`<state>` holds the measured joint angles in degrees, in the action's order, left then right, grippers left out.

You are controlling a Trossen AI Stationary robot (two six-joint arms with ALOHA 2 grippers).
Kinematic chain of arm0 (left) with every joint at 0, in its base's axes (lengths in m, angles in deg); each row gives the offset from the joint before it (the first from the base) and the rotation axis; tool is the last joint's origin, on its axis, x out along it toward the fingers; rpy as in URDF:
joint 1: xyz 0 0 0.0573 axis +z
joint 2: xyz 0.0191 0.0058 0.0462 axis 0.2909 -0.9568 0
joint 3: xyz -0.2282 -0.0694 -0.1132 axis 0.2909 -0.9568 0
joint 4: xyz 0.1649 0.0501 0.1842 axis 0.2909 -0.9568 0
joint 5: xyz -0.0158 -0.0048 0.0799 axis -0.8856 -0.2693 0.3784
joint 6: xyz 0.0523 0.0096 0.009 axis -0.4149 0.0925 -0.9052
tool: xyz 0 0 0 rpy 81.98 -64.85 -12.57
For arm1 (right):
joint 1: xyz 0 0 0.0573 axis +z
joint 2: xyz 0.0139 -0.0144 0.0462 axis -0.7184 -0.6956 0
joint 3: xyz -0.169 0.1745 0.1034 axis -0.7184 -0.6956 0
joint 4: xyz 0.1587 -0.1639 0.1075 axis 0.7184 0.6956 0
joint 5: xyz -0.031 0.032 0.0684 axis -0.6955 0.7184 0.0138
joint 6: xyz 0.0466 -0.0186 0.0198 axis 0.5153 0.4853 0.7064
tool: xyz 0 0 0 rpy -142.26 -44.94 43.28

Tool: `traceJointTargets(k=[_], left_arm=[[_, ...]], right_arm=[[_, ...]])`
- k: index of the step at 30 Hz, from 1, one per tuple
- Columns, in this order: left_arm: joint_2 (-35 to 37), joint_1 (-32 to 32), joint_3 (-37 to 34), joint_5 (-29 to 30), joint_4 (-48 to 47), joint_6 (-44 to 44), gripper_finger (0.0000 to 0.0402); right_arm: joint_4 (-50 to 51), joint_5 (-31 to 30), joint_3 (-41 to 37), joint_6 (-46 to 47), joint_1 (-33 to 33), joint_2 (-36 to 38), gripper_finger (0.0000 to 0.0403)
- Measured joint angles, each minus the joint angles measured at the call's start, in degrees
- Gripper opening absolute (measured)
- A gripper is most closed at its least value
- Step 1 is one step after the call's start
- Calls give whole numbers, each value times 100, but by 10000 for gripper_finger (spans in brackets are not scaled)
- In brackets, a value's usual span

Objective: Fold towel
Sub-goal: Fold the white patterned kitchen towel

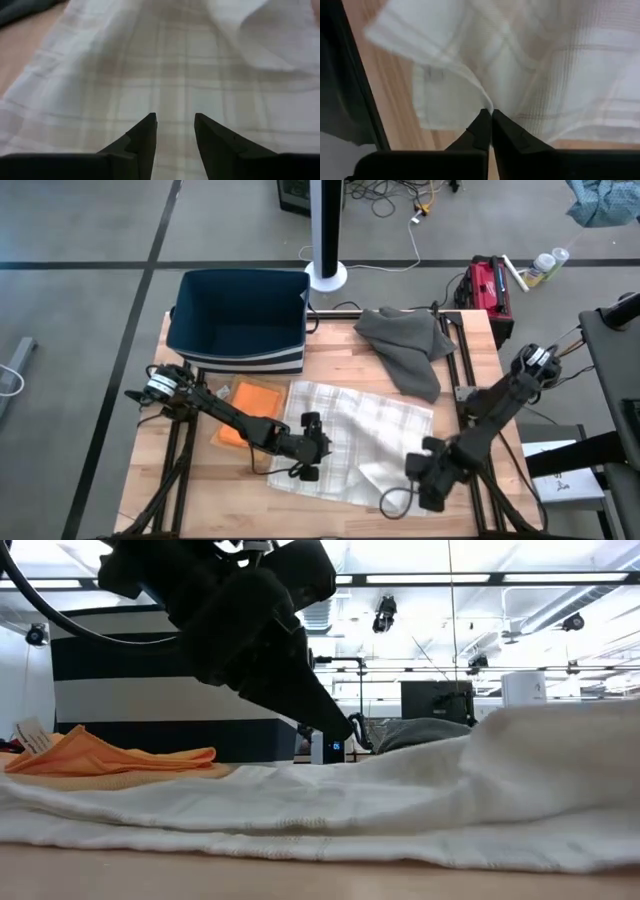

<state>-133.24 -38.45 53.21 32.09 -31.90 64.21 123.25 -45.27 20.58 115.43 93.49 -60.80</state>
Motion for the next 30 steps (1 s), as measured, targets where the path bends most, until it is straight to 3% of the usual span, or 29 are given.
traceJointTargets(k=[7, 15, 19, 24, 30], left_arm=[[0, -32, 0, -655, 538, -449, 121], [-252, -170, 2, -761, 1792, -935, 135], [-636, -167, 87, -886, 2278, -1009, 142], [-1145, -439, 838, -1004, 2070, -1664, 152], [-1819, -562, 2247, -870, 158, -1659, 162]], right_arm=[[-2, 71, 0, 966, 350, -233, 69], [-48, 219, 216, 926, 357, -207, 159], [340, -160, 337, 827, 334, -180, 184], [835, -594, 285, 917, 55, -178, 193], [785, -739, 278, 430, -291, -178, 191]])
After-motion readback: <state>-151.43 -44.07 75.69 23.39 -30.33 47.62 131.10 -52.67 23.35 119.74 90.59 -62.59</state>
